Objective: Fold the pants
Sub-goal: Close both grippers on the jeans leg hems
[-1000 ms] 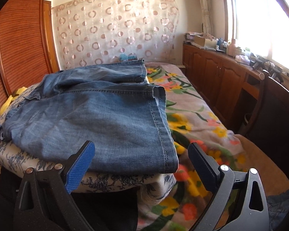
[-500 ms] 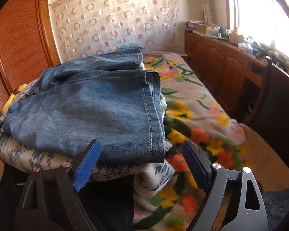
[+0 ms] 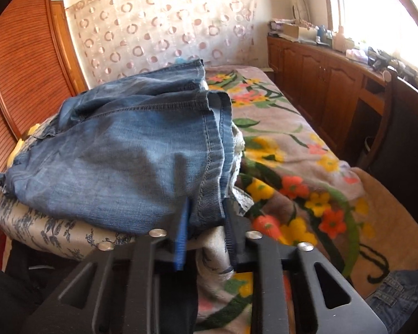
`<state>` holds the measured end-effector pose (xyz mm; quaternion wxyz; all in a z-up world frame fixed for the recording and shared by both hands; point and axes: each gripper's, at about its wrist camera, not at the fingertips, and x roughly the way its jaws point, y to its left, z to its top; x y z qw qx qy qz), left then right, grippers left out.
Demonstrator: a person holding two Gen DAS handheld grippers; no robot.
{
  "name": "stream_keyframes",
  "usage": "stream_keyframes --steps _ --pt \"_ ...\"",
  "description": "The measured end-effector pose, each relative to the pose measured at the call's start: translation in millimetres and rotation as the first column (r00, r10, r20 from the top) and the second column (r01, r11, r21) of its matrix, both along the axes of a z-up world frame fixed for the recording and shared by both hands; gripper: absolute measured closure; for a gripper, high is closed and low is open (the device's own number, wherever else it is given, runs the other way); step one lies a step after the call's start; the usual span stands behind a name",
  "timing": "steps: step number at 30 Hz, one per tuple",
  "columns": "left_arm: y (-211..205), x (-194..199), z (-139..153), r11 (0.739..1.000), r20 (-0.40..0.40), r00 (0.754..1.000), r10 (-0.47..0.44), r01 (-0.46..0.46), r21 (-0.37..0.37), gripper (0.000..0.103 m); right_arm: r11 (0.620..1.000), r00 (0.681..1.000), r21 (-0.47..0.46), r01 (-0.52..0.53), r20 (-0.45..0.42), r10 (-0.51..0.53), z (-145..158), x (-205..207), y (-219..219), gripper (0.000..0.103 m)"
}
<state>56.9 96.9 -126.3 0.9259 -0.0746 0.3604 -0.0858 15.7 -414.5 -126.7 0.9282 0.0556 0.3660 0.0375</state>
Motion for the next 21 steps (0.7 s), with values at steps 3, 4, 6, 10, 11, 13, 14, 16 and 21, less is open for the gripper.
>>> stream_keyframes --steps 3,4,6,10,11,13,14,16,21 --pt "0.8 -4.6 15.7 1.0 0.036 0.999 0.0 0.0 -0.007 0.095 0.999 0.999 -0.037 -0.016 0.034 0.018 13.0 -0.7 4.2 0.091" --pt "1.6 -6.5 22.1 1.0 0.05 0.999 0.002 -0.001 -0.012 0.096 0.999 0.999 -0.042 -0.02 0.045 0.021 18.0 -0.5 4.6 0.091" --pt "4.0 -11.9 36.1 1.0 0.082 0.997 0.006 -0.004 -0.024 0.096 0.998 0.997 -0.051 -0.022 0.068 0.025 29.8 0.6 2.9 0.092" --pt "6.4 -21.6 58.4 0.999 0.126 0.992 0.008 -0.004 -0.032 0.097 0.997 0.992 -0.075 -0.03 0.117 0.038 56.0 0.2 -0.7 0.092" --pt "6.7 -24.9 64.4 0.999 0.137 0.991 0.005 0.0 -0.034 0.097 0.996 0.991 -0.078 -0.03 0.127 0.04 61.6 -0.2 -1.7 0.092" --pt "7.7 -30.8 74.3 0.999 0.157 0.988 0.003 0.004 -0.043 0.098 0.996 0.987 -0.086 -0.033 0.152 0.046 74.6 -2.2 -3.8 0.092" --pt "8.1 -33.9 78.8 0.999 0.167 0.986 0.003 0.005 -0.046 0.098 0.995 0.986 -0.089 -0.035 0.16 0.049 78.5 -3.4 -3.6 0.092" --pt "8.9 -39.1 86.2 0.999 0.182 0.983 0.002 0.007 -0.05 0.098 0.995 0.983 -0.093 -0.038 0.174 0.054 88.1 -4.6 -5.8 0.092" --pt "10.6 -55.9 101.0 0.999 0.214 0.977 0.0 0.012 -0.053 0.098 0.994 0.977 -0.09 -0.053 0.199 0.07 101.8 -11.6 -8.4 0.092"
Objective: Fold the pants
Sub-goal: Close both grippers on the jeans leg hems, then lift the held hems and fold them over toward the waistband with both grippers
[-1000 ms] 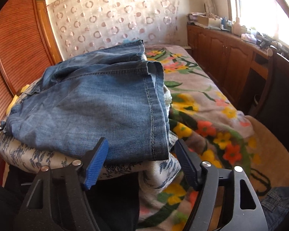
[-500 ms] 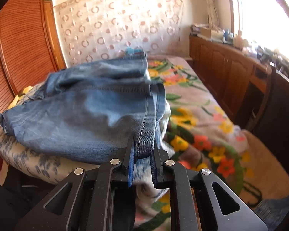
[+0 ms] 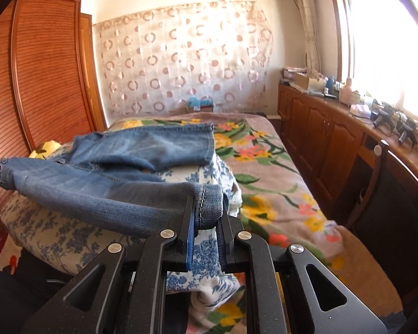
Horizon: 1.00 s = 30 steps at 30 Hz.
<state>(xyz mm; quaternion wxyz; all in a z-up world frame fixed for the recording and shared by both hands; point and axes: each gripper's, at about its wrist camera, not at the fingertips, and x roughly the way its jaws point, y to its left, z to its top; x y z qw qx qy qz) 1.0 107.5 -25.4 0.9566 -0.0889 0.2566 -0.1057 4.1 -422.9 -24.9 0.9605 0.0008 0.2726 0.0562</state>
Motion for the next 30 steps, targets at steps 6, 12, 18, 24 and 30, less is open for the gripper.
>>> stream_keyframes --steps 6,12,18,24,30 --pt "1.6 -31.6 17.2 1.0 0.042 0.999 -0.006 0.006 0.007 0.098 1.0 0.999 -0.011 -0.014 0.036 0.014 17.9 -10.5 -2.1 0.092" --pt "9.6 -54.5 29.5 1.0 0.067 0.998 -0.001 0.001 0.006 0.098 0.999 0.996 -0.019 -0.037 0.074 0.038 34.9 -23.4 1.0 0.092" --pt "18.1 -62.0 40.1 1.0 0.092 0.996 0.01 -0.011 0.006 0.098 0.997 0.99 -0.026 -0.067 0.119 0.07 53.0 -34.2 9.3 0.093" --pt "19.5 -46.2 19.0 1.0 0.045 0.999 0.015 -0.015 -0.002 0.098 0.997 0.99 -0.009 -0.072 0.122 0.072 49.1 -25.0 10.6 0.092" --pt "15.9 -27.7 -5.2 1.0 -0.015 1.0 0.017 -0.017 0.004 0.098 0.998 0.994 -0.004 -0.064 0.09 0.064 31.0 -7.9 14.1 0.092"
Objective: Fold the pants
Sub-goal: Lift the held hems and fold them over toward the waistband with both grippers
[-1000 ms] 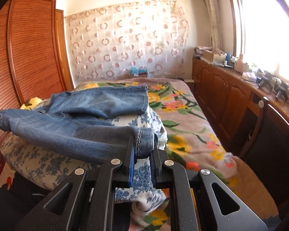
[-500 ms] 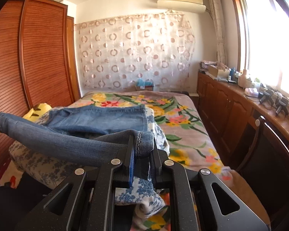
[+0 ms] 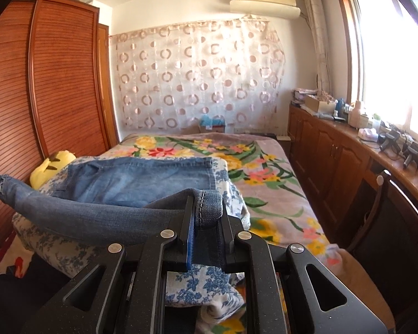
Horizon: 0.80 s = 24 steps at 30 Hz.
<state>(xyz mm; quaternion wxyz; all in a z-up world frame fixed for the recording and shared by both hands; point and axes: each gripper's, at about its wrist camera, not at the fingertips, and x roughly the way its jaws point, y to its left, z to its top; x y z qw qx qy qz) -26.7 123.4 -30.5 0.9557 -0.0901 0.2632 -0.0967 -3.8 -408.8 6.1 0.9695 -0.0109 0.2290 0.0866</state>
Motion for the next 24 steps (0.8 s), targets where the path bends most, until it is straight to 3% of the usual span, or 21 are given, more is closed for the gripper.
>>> stream_keyframes --steps 14,24 --pt "-8.8 53.5 -22.0 0.999 -0.071 0.997 0.005 -0.002 0.049 0.098 0.998 0.998 -0.066 0.024 -0.052 -0.027 -32.9 58.0 17.8 0.092" --pt "-6.0 84.2 -47.0 0.999 -0.157 0.987 0.027 -0.021 0.041 0.081 0.993 0.979 -0.113 0.024 -0.199 -0.047 -84.2 116.4 24.2 0.092"
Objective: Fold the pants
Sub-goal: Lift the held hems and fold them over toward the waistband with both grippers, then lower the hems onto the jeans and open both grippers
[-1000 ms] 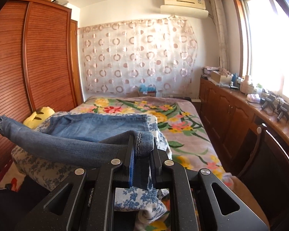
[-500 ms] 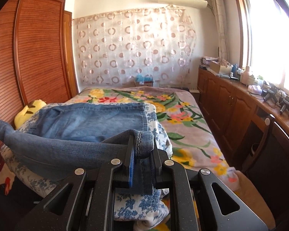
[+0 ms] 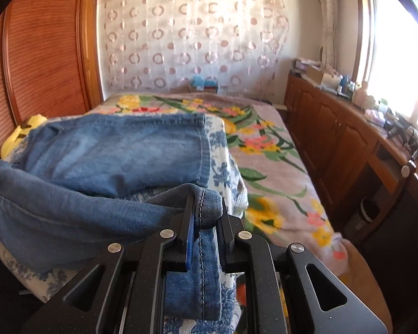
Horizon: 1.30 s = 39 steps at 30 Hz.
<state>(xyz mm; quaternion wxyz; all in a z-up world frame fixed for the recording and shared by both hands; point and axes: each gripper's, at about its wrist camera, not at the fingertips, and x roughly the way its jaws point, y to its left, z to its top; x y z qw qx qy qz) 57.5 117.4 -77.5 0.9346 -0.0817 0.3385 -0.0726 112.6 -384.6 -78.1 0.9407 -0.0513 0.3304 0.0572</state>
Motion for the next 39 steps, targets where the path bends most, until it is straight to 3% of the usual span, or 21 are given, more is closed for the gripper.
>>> stream_keyframes --steps 5,7,16,21,23,24,25,37,39 --pt "6.8 -0.6 -1.9 1.0 -0.007 1.0 -0.002 0.002 -0.005 0.07 1.0 0.999 0.011 0.011 -0.046 -0.01 -19.1 10.3 0.7 0.09" --pt "10.4 -1.2 -2.3 1.0 -0.007 1.0 0.004 -0.004 -0.003 0.063 1.0 0.999 0.014 0.026 -0.048 -0.026 -20.7 11.0 -0.9 0.082" --pt "16.8 -8.4 2.3 1.0 0.0 1.0 -0.005 0.005 -0.008 0.059 0.997 0.998 0.08 0.021 -0.054 -0.017 -20.8 3.8 -3.2 0.056" --pt "18.5 -4.8 7.4 1.0 0.013 1.0 -0.018 0.018 -0.01 0.058 0.996 0.998 0.089 0.01 -0.058 -0.005 -23.7 -2.6 1.1 0.049" --pt "17.9 -2.7 8.9 0.999 0.012 0.999 -0.036 0.036 -0.011 0.049 0.996 0.998 0.091 0.008 -0.06 -0.002 -25.1 -5.2 3.5 0.048" --pt "16.9 -1.9 9.2 0.999 0.011 0.999 -0.045 0.045 -0.011 0.037 0.996 0.998 0.093 0.007 -0.061 -0.001 -26.0 -5.5 4.6 0.047" --pt "16.3 -1.5 8.8 0.999 0.01 0.999 -0.05 0.05 -0.008 0.035 0.995 0.998 0.096 0.006 -0.063 0.0 -26.7 -6.1 5.1 0.047" --pt "24.1 -16.7 -15.8 0.999 -0.05 0.998 -0.036 0.038 0.025 0.035 0.996 0.998 0.092 -0.013 -0.056 0.018 -29.8 -17.2 11.4 0.044" --pt "25.0 -19.3 -22.5 0.999 -0.064 0.997 -0.037 0.038 0.02 0.04 0.996 0.998 0.093 -0.013 -0.058 0.018 -31.9 -18.9 9.5 0.042"
